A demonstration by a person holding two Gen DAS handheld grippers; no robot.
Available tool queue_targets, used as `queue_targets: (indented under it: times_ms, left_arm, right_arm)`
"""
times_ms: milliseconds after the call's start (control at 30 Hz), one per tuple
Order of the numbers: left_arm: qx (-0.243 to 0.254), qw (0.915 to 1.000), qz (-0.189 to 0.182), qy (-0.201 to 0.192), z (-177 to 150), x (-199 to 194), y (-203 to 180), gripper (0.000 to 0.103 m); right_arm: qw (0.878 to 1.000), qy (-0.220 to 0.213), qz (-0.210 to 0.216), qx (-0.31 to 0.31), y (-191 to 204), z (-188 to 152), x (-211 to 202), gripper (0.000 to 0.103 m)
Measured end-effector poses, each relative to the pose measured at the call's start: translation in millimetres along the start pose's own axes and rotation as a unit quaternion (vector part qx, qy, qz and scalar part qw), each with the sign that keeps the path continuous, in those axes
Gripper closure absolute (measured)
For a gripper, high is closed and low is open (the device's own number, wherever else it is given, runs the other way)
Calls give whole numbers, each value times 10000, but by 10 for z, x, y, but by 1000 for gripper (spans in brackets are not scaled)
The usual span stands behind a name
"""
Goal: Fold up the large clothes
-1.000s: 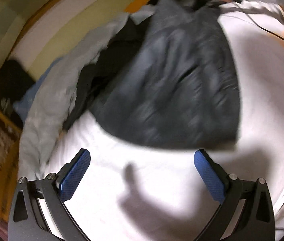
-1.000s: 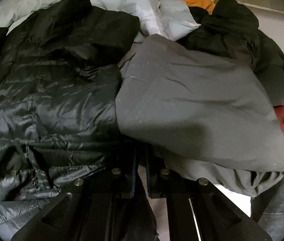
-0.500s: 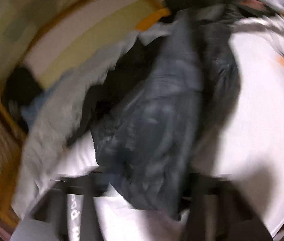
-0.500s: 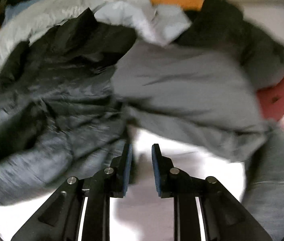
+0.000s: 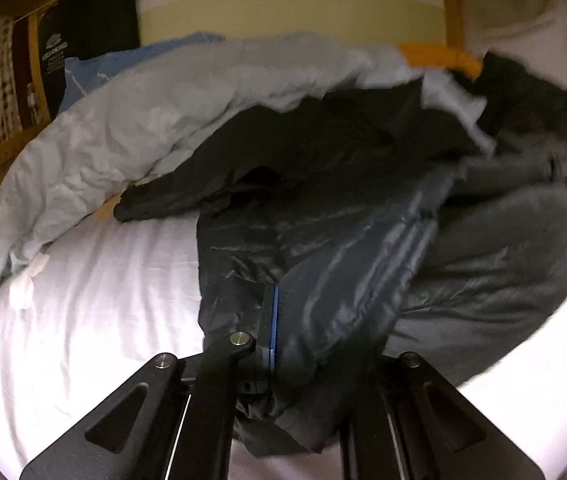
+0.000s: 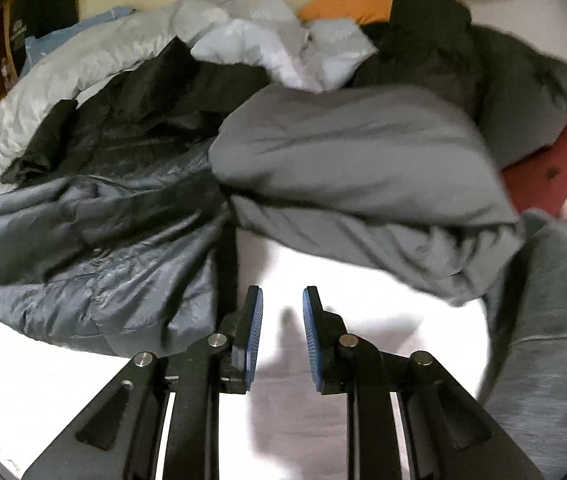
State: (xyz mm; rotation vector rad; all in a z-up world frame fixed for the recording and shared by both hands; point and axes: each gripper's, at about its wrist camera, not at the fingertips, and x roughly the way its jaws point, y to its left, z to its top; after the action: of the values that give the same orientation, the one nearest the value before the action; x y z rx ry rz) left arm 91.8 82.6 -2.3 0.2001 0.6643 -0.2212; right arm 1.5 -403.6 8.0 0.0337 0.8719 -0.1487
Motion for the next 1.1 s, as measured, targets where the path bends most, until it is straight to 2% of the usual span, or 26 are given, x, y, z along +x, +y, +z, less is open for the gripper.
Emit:
queue_targets:
  times_ms: [100,133,167,200,233,267,300,367,433,500,567,600,633,667,700,733,767,867,933,1000,1067,1100]
  left_arm:
    - [-89,9983,319,474,-76,192,-90,86]
    - [-187,9972,343,636,-123,239,-103,77]
    - [-250,9965,386,700,-150,261,-98,62]
    - [-304,9962,431,690,-173,255,-76,54]
    - [-355,9963,420,655,-188,215,-48,41]
    - [-437,9966,323,620,-195,182,-2,36]
    - [-563,9964,81,635,-202,134,49,35]
    - [-799,9936,-347,717,-211,65,147,33]
    - [-986,9912,-533,703,-250,-26,230,28]
    - [-1163,9884,-638,742,-272,-65,288,27]
    - [-1185,9878,-567,835,-276,-48,294,27]
    - [-1107,9885,-456,920,-270,-9,282,27]
    - [-1002,9890,-360,1027,-273,42,257,27]
    - [-962,9889,-333,1080,-287,68,242,27]
    - [-987,9885,-345,1094,-299,87,242,29]
    - [-1060,9876,-388,1092,-309,103,269,34]
    - [-1143,9863,-453,1100,-307,117,296,37]
    - [-1320,9856,-460,955,-292,87,397,38]
    - [-1361,9860,-497,828,-257,29,450,38]
    - [-1404,9861,-515,730,-230,-12,483,38]
    - [-1449,9853,-521,734,-221,-12,505,38]
    - [-1451,9851,-519,759,-220,9,510,38]
  right_arm:
    - [9995,-9,298,-76,76,19,50,81]
    - [9989,-10,445,-135,126,21,58,80]
    - [9983,-1,546,-186,173,19,66,77]
    - [9979,10,605,-247,235,7,73,66]
    - [9979,11,577,-299,297,-12,80,57]
    - [9981,-6,502,-358,349,-35,93,39]
    - [9982,-35,442,-407,383,-49,103,32]
    - [9979,-4,382,-517,438,-79,160,32]
    - [9972,87,564,-492,431,-88,239,32]
    - [9964,157,739,-372,411,-76,309,34]
    - [9966,143,776,-237,389,-79,357,52]
    - [9969,144,737,-222,398,-86,374,73]
    - [9982,170,511,-260,416,-94,405,84]
    - [9994,205,29,-280,424,-96,438,87]
    - [9987,229,-394,-241,414,-102,459,95]
    - [9964,262,-796,-134,368,-107,487,95]
    - [9957,323,-874,9,301,-115,517,95]
    - [9966,464,-436,513,108,-121,486,95]
    - [9970,324,-49,695,56,-103,368,95]
    - [9976,91,130,670,72,-74,231,93]
    - [9985,-104,224,486,134,-46,125,85]
    - [9986,-151,266,428,157,-41,103,68]
